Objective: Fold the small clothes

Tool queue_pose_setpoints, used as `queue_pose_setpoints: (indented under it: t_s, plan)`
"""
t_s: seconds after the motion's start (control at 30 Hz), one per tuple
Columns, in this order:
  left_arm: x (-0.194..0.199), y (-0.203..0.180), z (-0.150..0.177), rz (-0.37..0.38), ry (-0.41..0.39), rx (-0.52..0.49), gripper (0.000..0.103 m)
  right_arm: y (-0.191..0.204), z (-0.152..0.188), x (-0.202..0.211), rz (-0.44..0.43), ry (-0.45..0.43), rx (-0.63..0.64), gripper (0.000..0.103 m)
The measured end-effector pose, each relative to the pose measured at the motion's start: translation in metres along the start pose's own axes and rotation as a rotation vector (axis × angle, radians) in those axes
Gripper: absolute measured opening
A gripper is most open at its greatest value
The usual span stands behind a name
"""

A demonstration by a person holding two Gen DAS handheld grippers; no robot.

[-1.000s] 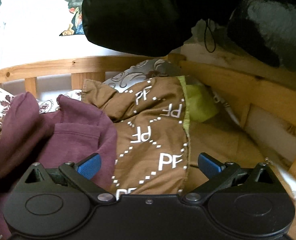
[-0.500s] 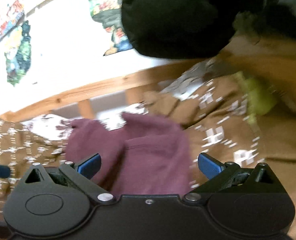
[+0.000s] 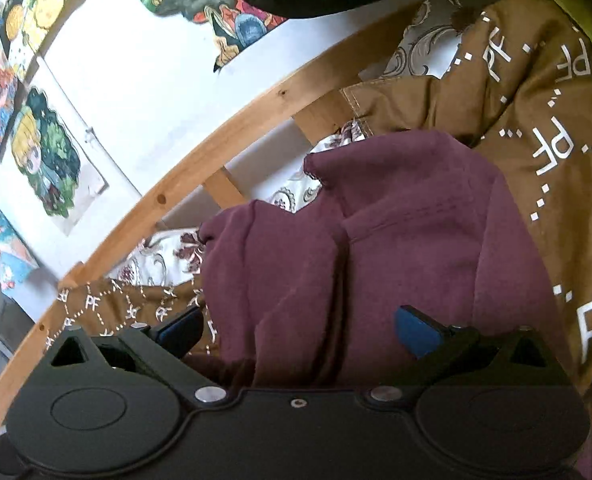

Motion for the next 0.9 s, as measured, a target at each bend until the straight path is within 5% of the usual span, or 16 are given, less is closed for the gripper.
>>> queue_pose_setpoints:
  t_s: [0.1,0.2,0.37,0.67,0.9]
  plan:
    - [-0.003,0.000,0.001,-0.038,0.006,-0.001,0.055,-0.001,0.004,-0.002,-0.009,0.009,-0.001,0.080]
    - [-0.001,0.001,0.001,-0.054,-0.007,0.006,0.038,-0.001,0.008,-0.006,-0.016,0.033,0.013,0.053]
    - [0.009,0.000,-0.001,-0.045,-0.051,-0.002,0.021,0.001,0.008,-0.004,-0.007,0.014,0.066,0.019]
    - [0.033,-0.032,-0.016,0.001,-0.147,-0.061,0.019,0.028,-0.017,0.036,0.026,-0.160,0.353,0.014]
    - [0.033,-0.060,-0.018,0.053,-0.168,-0.099,0.019,0.019,-0.020,0.065,0.173,-0.168,0.470,0.014]
Point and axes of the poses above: each gripper's, at about its wrist camera, not at the fingertips, and x roughly against the way its jaws point, y to its left, z to its underside, the point moved 3 cm from there along -x, roughly the way its jaws point, and after that the axes turned 8 degrees about x, right-handed, at the moved point
